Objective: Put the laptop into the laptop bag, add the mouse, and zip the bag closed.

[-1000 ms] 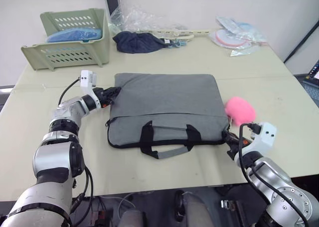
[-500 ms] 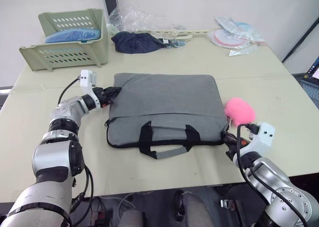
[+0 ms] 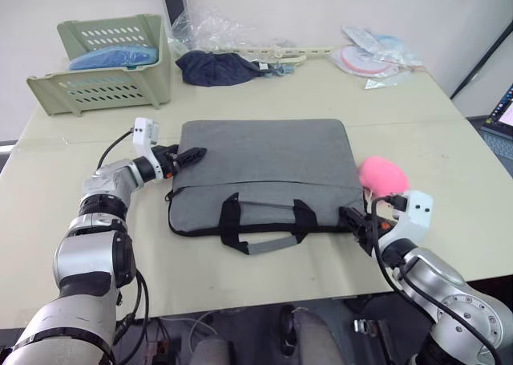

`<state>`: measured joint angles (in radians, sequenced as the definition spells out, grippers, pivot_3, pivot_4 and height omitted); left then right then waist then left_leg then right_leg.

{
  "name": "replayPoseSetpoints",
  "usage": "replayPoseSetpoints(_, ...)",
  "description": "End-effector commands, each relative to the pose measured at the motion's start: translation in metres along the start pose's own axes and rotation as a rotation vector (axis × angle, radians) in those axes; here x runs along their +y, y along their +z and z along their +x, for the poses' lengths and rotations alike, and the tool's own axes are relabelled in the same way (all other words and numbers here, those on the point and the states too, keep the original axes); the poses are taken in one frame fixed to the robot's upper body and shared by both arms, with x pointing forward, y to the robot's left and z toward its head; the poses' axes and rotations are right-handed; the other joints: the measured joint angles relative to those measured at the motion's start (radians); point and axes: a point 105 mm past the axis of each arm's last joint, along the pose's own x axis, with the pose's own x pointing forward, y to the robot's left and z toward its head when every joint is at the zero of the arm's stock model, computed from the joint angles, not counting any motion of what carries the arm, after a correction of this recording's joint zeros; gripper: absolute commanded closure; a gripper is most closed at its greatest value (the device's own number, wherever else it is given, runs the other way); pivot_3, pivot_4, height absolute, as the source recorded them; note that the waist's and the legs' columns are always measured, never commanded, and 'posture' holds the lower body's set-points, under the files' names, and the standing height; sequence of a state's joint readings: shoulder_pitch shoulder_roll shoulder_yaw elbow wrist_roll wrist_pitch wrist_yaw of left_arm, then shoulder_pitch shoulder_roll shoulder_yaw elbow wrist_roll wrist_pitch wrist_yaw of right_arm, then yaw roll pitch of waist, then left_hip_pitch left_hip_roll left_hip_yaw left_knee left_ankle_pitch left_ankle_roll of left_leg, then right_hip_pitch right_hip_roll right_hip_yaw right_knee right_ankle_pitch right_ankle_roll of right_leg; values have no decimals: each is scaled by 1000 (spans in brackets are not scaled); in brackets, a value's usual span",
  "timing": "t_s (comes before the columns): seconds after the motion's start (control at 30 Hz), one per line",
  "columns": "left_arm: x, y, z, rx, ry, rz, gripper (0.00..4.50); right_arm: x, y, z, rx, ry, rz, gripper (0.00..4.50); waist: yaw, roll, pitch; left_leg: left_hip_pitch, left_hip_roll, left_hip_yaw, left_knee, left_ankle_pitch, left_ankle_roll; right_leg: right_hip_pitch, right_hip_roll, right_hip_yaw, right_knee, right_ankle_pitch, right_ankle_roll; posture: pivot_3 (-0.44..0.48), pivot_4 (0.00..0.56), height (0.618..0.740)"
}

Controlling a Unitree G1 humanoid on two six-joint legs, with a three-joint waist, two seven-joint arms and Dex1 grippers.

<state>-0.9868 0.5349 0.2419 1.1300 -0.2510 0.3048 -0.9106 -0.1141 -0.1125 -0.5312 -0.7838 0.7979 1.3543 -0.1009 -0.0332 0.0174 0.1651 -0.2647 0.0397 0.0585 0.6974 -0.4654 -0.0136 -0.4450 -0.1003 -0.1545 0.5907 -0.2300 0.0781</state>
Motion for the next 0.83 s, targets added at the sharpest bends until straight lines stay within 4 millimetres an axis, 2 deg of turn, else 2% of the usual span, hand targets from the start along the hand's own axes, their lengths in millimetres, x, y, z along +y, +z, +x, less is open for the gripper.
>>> replayPoseSetpoints(0.03, 12, 6, -25, -14, 38, 18, 0, 6, 25, -18, -89, 40, -109, 1317, -2, 0, 0, 0, 0, 0, 0, 0, 0, 0, 0, 0, 0, 0, 0, 0, 150, 740)
replayPoseSetpoints(0.2, 10, 25, -52, -54, 45, 53, 0, 12, 55, -32, -125, 141, -262, 1317, 1, 0, 1, 0, 0, 0, 0, 0, 0, -1, 0, 0, 0, 0, 0, 0, 150, 740)
replayPoseSetpoints(0.27, 0, 41, -66, -87, 26, 83, 0, 17, 77, -37, -141, 215, -343, 1317, 4, 0, 2, -1, 0, 0, 0, 0, 0, -1, 0, 1, 0, 0, 0, 0, 150, 740)
replayPoseSetpoints(0.33, -16, 56, -84, -99, -9, 170, 0, 25, 105, -45, -155, 297, -439, 1317, 5, 1, 4, -1, 0, 0, 1, 0, 1, -1, 0, 1, 0, 0, 0, 0, 150, 740)
replayPoseSetpoints(0.43, -49, 80, -109, -135, -116, 213, 0, 34, 136, -55, -152, 371, -548, 1317, 9, -2, 6, -2, 1, -1, -1, -1, 1, -2, -1, 0, -1, 0, 0, 0, 150, 740)
replayPoseSetpoints(0.5, -71, 88, -117, -131, -189, 235, 0, 41, 149, -58, -145, 421, -590, 1317, 13, -2, 7, -2, 3, -2, -1, -1, 1, -2, 0, -1, -2, -1, -1, 0, 150, 740)
replayPoseSetpoints(0.57, -96, 92, -119, -131, -281, 254, 0, 52, 151, -61, -106, 506, -644, 1317, 17, -2, 7, -3, 2, -1, 0, -1, 1, -2, -1, -1, -3, 0, -1, 0, 150, 740)
replayPoseSetpoints(0.63, -107, 93, -121, -128, -315, 258, 0, 57, 150, -63, -78, 550, -676, 1317, 25, -2, 7, -2, 1, -1, 0, -1, 1, -1, -2, 0, -3, 0, -1, 0, 150, 740)
replayPoseSetpoints(0.7, -113, 95, -128, -119, -313, 287, 0, 65, 143, -64, -35, 604, -737, 1317, 28, -1, 8, -2, 1, 0, 0, -1, 1, -1, -2, 0, -3, 0, 0, 0, 150, 740)
replayPoseSetpoints(0.83, -118, 96, -148, -79, -263, 312, 0, 68, 148, -58, -31, 649, -772, 1317, 28, -3, 9, -2, 2, 0, 0, -1, 0, -1, -1, -1, -3, 0, 0, 0, 150, 740)
